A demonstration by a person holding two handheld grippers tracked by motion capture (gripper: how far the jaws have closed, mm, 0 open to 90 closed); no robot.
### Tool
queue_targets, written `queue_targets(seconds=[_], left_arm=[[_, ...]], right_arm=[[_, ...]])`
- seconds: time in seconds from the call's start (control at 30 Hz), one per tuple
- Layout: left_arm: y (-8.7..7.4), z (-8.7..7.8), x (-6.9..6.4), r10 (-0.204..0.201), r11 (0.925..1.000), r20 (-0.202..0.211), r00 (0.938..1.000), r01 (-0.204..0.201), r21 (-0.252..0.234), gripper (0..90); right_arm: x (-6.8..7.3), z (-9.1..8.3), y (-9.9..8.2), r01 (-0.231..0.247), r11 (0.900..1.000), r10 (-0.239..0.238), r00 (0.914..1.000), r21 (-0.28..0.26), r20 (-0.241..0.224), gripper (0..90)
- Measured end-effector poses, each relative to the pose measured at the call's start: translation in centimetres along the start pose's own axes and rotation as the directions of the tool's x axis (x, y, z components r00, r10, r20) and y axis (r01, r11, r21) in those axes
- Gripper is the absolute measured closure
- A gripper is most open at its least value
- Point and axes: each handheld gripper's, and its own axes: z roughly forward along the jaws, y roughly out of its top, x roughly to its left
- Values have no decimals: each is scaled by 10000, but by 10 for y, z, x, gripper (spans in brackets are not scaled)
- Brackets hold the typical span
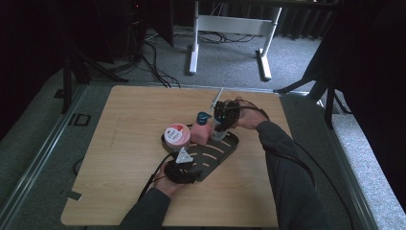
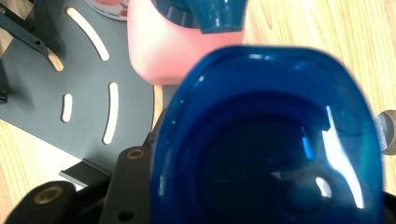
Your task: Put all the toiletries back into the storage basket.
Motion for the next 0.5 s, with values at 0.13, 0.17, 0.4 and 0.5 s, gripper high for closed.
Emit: queue_targets(seconds=[0.13, 0.17, 0.4, 0.5], left_arm=[[0, 0, 0, -9, 10000, 7, 10000, 9, 2, 453], [0, 0, 0, -7, 10000, 8, 10000, 7, 3, 453], [0, 0, 0, -3, 10000, 2, 10000, 3, 0, 452], [0, 0, 0, 3, 10000, 0, 10000, -3, 8, 453]], right_arm=[[-2, 0, 0, -91, 10000, 91, 9999, 29, 44, 550], [-2, 0, 0, -77, 10000, 77, 10000, 43, 34, 550], [-3, 1, 2, -151, 9998, 152, 9999, 94, -41, 547], [-4, 1, 2, -144, 9999, 144, 9999, 51, -20, 543]])
